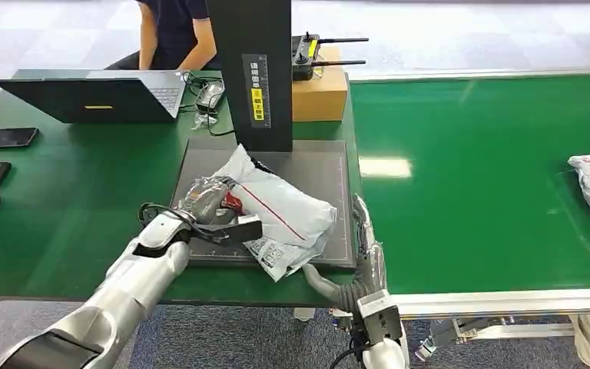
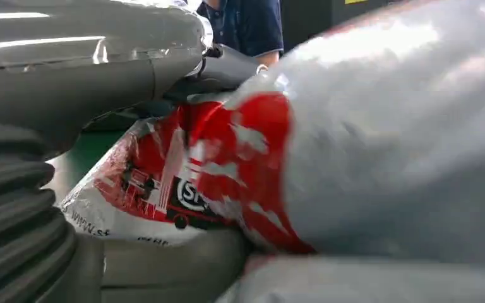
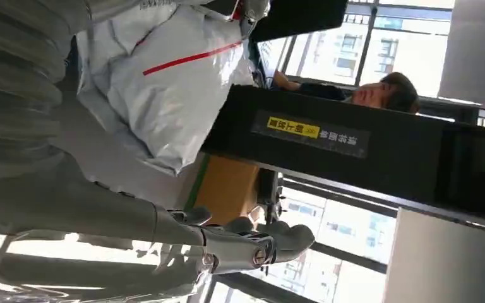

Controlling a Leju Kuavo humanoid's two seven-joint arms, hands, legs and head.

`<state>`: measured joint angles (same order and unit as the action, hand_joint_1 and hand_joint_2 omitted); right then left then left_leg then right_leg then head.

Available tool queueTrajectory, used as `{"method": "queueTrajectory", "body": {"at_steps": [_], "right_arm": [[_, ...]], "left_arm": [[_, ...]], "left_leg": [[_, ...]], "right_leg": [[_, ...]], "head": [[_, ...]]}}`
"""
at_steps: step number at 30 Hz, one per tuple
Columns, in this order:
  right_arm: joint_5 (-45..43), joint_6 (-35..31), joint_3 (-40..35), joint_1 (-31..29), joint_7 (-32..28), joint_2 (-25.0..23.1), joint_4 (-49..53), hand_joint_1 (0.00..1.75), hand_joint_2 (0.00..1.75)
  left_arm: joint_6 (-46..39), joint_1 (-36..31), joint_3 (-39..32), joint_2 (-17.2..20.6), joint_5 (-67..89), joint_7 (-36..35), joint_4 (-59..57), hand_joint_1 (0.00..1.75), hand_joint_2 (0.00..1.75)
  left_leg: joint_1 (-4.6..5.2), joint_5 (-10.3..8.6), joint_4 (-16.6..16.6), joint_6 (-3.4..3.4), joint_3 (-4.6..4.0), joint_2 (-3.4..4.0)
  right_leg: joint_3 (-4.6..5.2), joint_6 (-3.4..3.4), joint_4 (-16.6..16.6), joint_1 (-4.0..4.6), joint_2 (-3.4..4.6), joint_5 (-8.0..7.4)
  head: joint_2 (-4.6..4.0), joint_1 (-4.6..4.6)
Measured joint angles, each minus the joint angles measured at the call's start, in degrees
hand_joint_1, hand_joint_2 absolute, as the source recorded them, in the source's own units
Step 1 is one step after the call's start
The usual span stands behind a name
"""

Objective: Moved the parcel from conveyor to table for the left to box.

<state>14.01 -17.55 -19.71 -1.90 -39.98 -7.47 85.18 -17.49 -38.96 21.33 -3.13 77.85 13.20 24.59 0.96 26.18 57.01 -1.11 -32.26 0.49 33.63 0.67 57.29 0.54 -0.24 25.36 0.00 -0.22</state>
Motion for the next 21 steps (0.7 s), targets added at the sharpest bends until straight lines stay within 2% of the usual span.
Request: {"method": "queueTrajectory", "body": {"at_steps": [12,21], "right_arm": [[0.61,-1.25,-0.09,0.02,0.00,0.00,-0.61,0.00,1.75],[0.44,-3.08,-0.37,0.19,0.00,0.00,-1.14,0.00,1.75]], "left_arm": [[-9.99,0.26,-2.06,1.16,-5.69,2.19,0.61,1.75,1.75],[-16.84,0.38,-7.30,1.90,-14.79,9.43,4.37,1.75,1.75]], "left_leg": [[0.00,0.00,0.00,0.00,-0.15,0.01],[0.00,0.00,0.00,0.00,-0.28,0.01]], "right_leg": [[0.17,0.00,0.00,0.01,0.01,0.00],[0.28,-0.01,0.01,0.00,0.00,0.01]], "head": [[0.00,0.00],[0.00,0.00]]}}
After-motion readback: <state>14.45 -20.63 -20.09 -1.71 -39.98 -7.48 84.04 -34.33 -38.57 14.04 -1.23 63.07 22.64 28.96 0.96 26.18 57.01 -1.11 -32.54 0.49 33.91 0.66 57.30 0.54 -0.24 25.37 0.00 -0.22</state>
